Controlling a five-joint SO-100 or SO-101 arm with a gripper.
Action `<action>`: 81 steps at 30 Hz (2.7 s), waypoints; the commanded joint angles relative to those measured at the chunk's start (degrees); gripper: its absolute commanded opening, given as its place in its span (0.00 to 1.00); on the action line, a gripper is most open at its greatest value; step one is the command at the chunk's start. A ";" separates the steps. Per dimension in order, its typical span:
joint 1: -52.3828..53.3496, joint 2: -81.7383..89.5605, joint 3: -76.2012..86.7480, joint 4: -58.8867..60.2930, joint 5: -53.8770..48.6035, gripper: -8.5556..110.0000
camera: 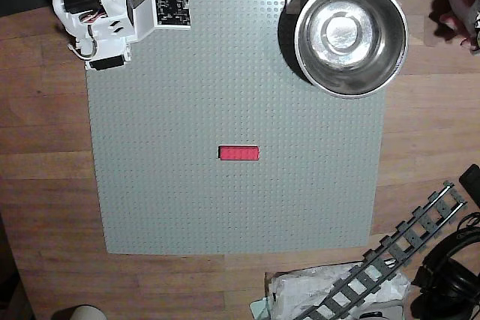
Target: Grasp a lego block and put it in the bin.
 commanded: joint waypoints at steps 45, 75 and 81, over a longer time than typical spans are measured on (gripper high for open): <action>5.62 0.79 -7.29 -9.40 0.70 0.07; 6.06 -76.38 -61.52 -27.25 -3.25 0.07; 2.55 -85.87 -69.96 -26.98 -4.75 0.07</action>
